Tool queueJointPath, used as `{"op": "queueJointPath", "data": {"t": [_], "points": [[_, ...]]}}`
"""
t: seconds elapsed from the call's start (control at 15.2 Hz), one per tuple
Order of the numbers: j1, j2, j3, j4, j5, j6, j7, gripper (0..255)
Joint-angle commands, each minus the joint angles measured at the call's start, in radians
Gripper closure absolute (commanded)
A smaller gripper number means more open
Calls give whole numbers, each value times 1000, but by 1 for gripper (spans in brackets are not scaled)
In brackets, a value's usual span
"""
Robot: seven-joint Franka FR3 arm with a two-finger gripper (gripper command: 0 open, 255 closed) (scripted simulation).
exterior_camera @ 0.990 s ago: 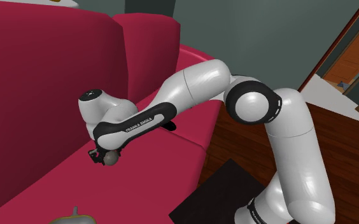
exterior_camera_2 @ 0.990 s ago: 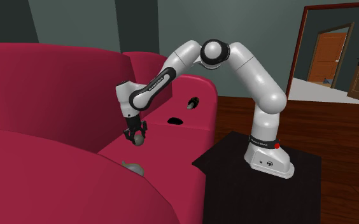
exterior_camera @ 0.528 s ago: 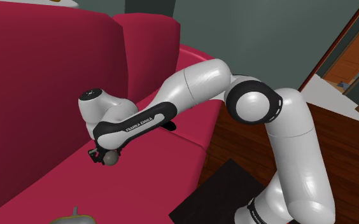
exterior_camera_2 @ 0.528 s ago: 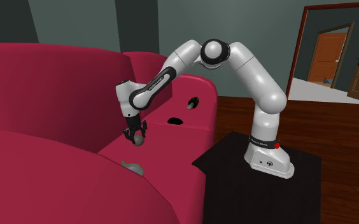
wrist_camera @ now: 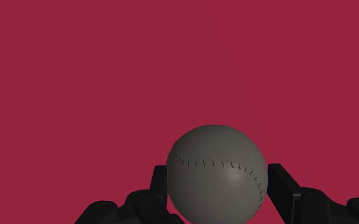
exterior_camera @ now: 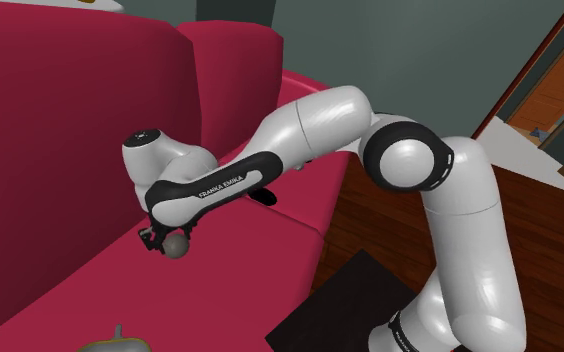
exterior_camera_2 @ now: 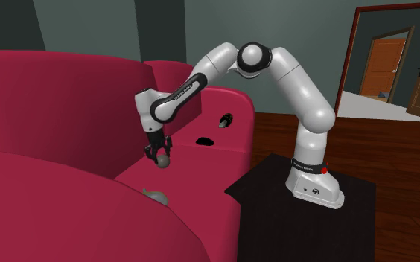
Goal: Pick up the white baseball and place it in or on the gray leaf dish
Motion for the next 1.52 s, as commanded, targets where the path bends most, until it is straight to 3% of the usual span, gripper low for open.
{"op": "queueJointPath", "data": {"t": [0.0,1.06,1.45], "points": [[-1,-13,4,6,6,-19,-4,255],[-14,-120,32,54,50,-167,-41,255],[62,-157,68,-7,60,-159,75,255]]}}
